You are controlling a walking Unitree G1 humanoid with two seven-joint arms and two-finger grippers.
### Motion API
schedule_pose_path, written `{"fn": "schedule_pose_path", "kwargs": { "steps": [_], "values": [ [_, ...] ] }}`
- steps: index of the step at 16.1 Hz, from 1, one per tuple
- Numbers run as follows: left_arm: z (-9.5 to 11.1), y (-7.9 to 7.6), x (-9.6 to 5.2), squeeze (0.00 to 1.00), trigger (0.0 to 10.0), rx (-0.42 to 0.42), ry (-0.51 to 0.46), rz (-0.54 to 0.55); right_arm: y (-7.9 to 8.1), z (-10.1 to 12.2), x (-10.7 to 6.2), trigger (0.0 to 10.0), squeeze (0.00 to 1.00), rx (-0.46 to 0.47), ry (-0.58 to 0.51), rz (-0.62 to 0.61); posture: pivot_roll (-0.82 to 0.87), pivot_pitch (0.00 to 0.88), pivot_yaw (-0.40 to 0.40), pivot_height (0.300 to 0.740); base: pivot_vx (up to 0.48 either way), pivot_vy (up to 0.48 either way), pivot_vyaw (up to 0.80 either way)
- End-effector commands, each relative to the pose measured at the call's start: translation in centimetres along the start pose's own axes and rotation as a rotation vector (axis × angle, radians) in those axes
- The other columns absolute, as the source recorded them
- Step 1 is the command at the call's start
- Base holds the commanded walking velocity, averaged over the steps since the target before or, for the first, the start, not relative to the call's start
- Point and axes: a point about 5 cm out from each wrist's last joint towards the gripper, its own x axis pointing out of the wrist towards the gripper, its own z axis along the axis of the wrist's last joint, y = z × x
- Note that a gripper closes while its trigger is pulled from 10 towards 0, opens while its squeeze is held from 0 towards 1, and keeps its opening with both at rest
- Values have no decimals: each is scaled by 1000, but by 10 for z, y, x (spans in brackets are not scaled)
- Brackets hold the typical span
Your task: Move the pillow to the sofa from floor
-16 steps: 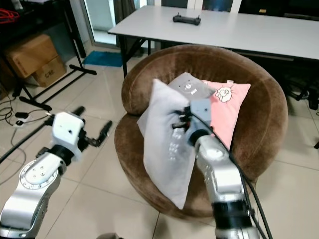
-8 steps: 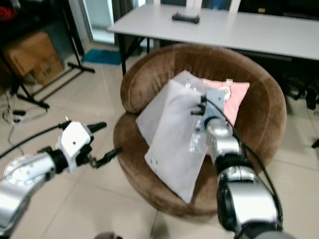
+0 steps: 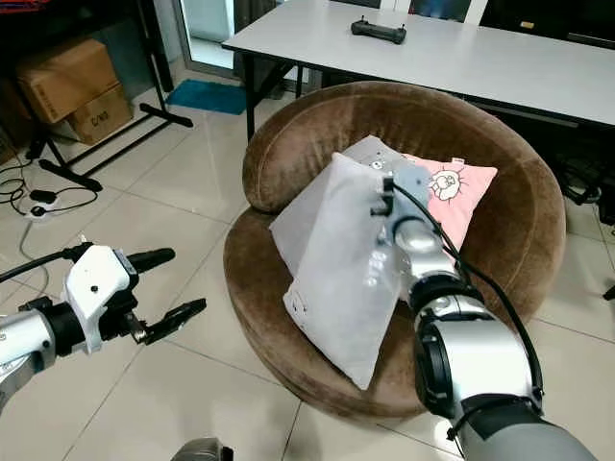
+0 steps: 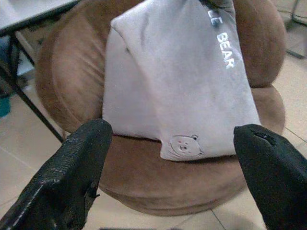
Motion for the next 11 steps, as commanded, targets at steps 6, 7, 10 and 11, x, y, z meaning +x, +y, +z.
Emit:
{"fn": "schedule_pose_path", "kwargs": {
  "steps": [6, 7, 10, 11],
  "values": [
    [7, 25, 20, 0, 10000, 34, -53, 90, -26, 45, 3, 10000, 1000, -16, -186, -95, 262, 0, 28, 740, 0, 0, 0],
    [7, 27, 22, 0, 10000, 36, -56, 101, -27, 47, 3, 10000, 1000, -7, -193, -85, 258, 0, 32, 740, 0, 0, 0],
    [6, 31, 33, 0, 10000, 8, -89, 186, -35, 54, 2, 10000, 1000, 134, -253, -58, 221, 0, 31, 740, 0, 0, 0],
    [0, 30, 35, 0, 10000, -58, -91, 290, -35, 48, 1, 10000, 1000, 166, -256, -26, 196, 0, 25, 740, 0, 0, 0]
  ]
}}
